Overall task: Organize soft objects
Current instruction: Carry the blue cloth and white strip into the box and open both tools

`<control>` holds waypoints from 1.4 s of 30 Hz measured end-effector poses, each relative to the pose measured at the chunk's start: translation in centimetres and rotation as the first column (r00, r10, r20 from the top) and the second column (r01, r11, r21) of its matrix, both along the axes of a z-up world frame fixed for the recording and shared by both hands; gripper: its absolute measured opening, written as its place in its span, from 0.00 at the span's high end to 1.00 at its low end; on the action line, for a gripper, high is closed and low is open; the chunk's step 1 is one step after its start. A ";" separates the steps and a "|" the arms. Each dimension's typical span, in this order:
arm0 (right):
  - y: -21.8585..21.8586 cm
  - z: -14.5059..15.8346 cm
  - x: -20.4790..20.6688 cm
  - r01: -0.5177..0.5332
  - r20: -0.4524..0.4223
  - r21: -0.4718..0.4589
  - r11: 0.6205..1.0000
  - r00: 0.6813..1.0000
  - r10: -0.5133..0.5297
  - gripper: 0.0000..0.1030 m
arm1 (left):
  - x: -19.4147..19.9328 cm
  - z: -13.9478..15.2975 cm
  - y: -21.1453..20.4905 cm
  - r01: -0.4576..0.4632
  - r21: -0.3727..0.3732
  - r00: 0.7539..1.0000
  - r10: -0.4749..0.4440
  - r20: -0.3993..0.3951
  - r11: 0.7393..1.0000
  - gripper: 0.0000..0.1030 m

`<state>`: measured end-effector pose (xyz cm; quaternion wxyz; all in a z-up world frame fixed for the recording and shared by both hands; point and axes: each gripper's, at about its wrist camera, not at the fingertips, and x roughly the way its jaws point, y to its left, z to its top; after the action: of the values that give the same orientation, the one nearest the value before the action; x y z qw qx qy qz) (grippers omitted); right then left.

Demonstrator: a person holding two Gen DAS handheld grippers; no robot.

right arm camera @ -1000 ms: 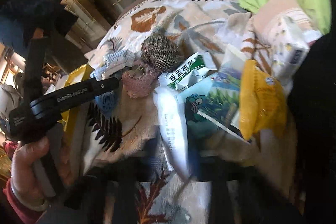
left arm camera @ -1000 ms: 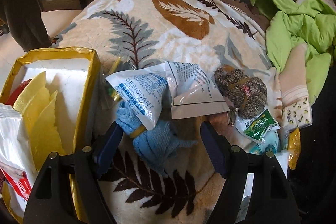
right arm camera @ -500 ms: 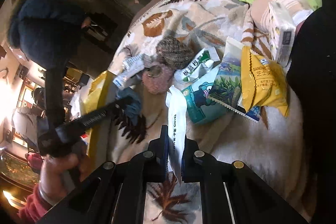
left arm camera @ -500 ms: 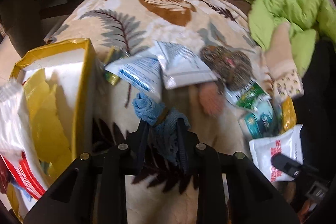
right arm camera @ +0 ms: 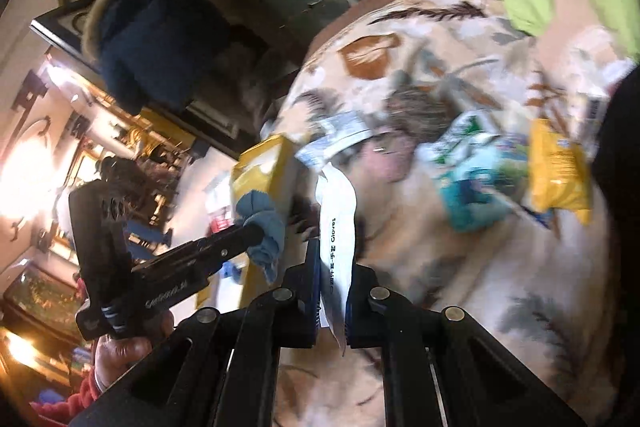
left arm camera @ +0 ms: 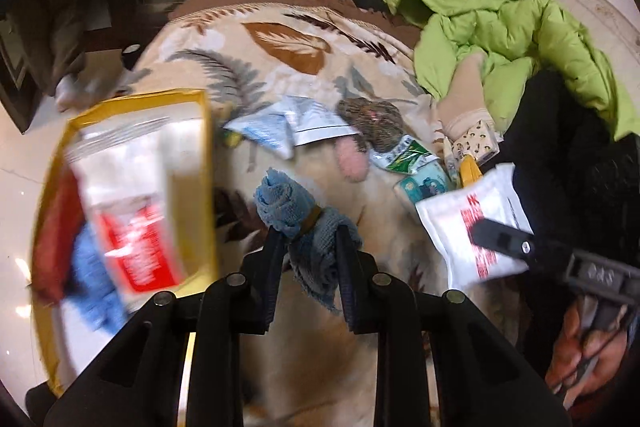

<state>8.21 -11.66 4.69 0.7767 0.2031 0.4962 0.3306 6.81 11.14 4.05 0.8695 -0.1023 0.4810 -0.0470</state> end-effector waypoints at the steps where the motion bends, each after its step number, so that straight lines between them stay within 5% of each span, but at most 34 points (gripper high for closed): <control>1: 0.8 0.2 0.0 -0.020 -0.003 0.007 1.000 1.000 0.020 0.92 | -0.5 0.2 0.7 -0.009 0.003 1.000 0.009 0.003 1.000 0.78; 11: 14.0 0.5 -1.2 -0.293 -0.038 0.073 0.953 0.954 0.296 0.92 | -7.1 -0.2 10.3 -0.168 0.090 0.984 0.173 -0.049 0.982 0.78; 20: 22.6 -4.1 -3.7 -0.426 -0.101 -0.074 0.902 0.903 0.419 0.91 | -8.2 -4.4 10.9 -0.195 0.109 0.972 0.207 -0.113 0.975 0.78; 23: 22.7 -4.8 -4.4 -0.430 -0.106 -0.113 0.896 0.902 0.419 0.85 | -8.4 -5.1 11.0 -0.205 0.105 0.968 0.217 -0.125 0.973 0.78; 25: 22.5 -5.0 -4.5 -0.423 -0.124 -0.105 0.900 0.903 0.411 0.68 | -8.6 -5.2 11.4 -0.226 0.103 0.964 0.238 -0.123 0.969 0.78; 29: 20.2 -3.7 -4.2 -0.376 -0.085 -0.082 0.923 0.926 0.369 0.57 | -9.0 -4.0 11.5 -0.253 0.129 0.961 0.264 -0.080 0.959 0.37; 35: 13.4 -1.6 -3.0 -0.235 0.011 -0.069 0.970 0.972 0.236 0.53 | -9.2 -0.4 9.9 -0.222 0.129 0.975 0.221 0.025 0.966 0.29; 42: 4.4 -1.8 0.7 -0.005 0.021 -0.077 0.997 1.000 0.006 0.53 | -5.4 0.5 5.4 -0.093 0.066 0.996 0.092 0.019 0.994 0.29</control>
<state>8.90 -7.28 2.87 0.7881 0.1682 0.5009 0.3156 1.41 16.52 4.52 0.8775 -0.0951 0.4700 0.0084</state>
